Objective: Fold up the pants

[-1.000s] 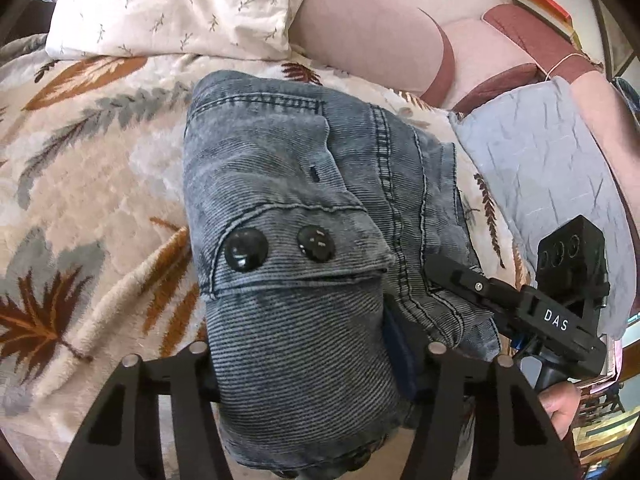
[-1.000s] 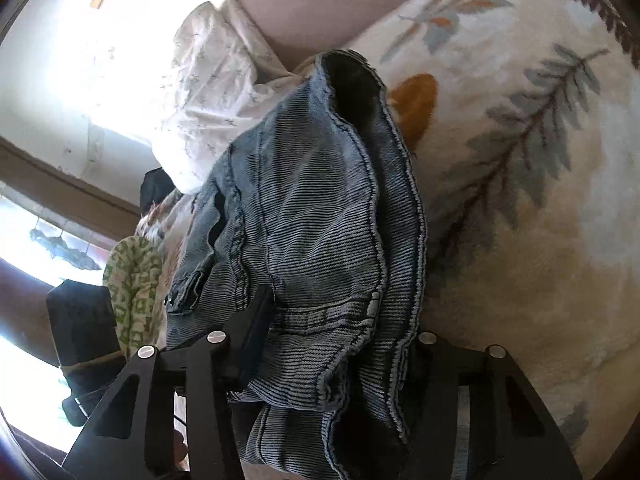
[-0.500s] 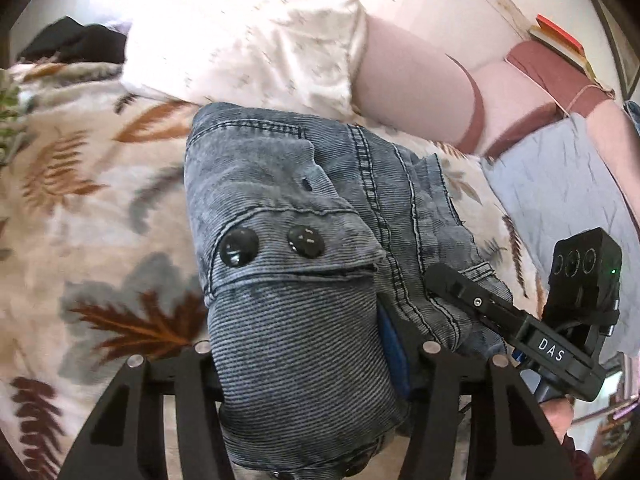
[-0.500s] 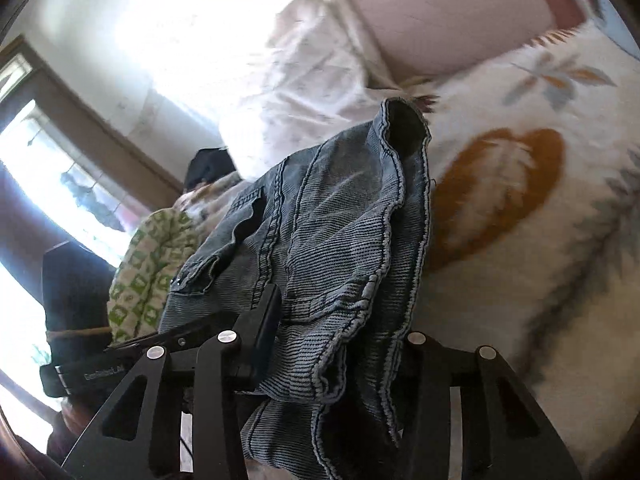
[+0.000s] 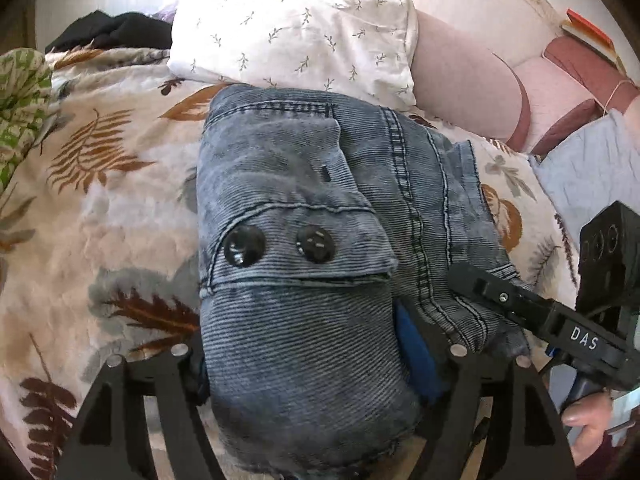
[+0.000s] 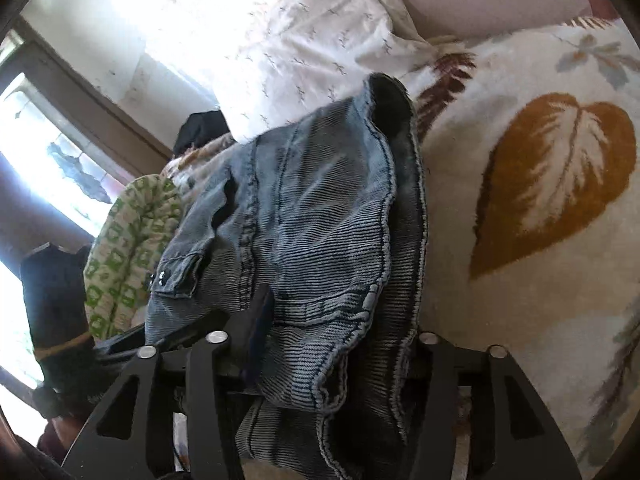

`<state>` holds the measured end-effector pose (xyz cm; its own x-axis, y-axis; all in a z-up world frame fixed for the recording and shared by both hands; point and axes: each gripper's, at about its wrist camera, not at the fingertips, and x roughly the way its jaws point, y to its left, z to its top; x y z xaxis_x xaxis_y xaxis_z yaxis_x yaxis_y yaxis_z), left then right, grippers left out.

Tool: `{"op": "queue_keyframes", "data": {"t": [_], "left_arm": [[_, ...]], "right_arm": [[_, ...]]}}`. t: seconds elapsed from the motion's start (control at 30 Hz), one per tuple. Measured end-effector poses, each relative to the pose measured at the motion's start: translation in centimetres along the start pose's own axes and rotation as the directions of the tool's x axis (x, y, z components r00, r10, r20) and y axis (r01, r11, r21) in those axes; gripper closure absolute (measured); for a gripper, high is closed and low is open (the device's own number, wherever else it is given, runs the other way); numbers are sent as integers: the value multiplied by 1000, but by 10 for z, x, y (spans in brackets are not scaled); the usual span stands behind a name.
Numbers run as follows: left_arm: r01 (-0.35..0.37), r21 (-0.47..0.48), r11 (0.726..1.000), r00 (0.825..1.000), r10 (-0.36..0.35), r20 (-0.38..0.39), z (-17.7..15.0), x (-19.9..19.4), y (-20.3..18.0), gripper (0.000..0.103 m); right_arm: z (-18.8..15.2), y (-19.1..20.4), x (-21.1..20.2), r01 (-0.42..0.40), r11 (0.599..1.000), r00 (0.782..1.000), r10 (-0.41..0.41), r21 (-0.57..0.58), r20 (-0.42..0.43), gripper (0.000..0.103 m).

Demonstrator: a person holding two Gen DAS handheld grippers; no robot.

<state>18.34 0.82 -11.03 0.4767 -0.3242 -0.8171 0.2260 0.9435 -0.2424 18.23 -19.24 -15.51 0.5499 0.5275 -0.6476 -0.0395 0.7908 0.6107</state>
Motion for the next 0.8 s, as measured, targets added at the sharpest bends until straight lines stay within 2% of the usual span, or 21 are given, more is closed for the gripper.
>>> {"op": "queue_keyframes", "data": {"t": [0.13, 0.2, 0.23, 0.27, 0.33, 0.4, 0.43, 0.53, 0.63, 0.7, 0.8], "left_arm": [[-58, 46, 997, 998, 56, 40, -3, -28, -6, 25], [-90, 55, 994, 994, 86, 74, -6, -45, -7, 24], [-123, 65, 990, 987, 116, 108, -9, -56, -9, 20], [-150, 76, 986, 980, 138, 144, -11, -67, -11, 13], [-217, 90, 972, 954, 191, 232, -18, -95, -16, 3], [-273, 96, 957, 923, 233, 306, -24, -120, -21, 0], [-293, 100, 951, 908, 245, 339, -28, -134, -23, 0], [-337, 107, 935, 881, 273, 388, -34, -165, -32, 0], [-370, 117, 922, 854, 287, 434, -43, -194, -44, 0], [-374, 123, 919, 842, 280, 461, -51, -212, -50, 0], [-364, 120, 924, 834, 267, 483, -63, -239, -54, 0]], "right_arm": [[2, 9, -16, 39, 999, 999, -39, -10, 1, 39], [3, 13, -30, 81, 996, 996, -80, -29, 32, 37], [1, 17, -41, 109, 993, 992, -105, -52, 65, 36], [1, 19, -47, 125, 990, 989, -119, -68, 86, 35], [-5, 26, -67, 162, 981, 979, -146, -108, 142, 34], [-15, 33, -90, 187, 972, 967, -157, -140, 201, 33], [-22, 37, -100, 201, 967, 960, -162, -156, 230, 32], [-43, 54, -134, 259, 941, 927, -179, -218, 330, 30], [-69, 71, -169, 319, 915, 881, -190, -246, 434, 25], [-85, 82, -191, 311, 922, 858, -169, -229, 485, 23], [-104, 102, -215, 326, 919, 828, -165, -222, 536, 22]]}}
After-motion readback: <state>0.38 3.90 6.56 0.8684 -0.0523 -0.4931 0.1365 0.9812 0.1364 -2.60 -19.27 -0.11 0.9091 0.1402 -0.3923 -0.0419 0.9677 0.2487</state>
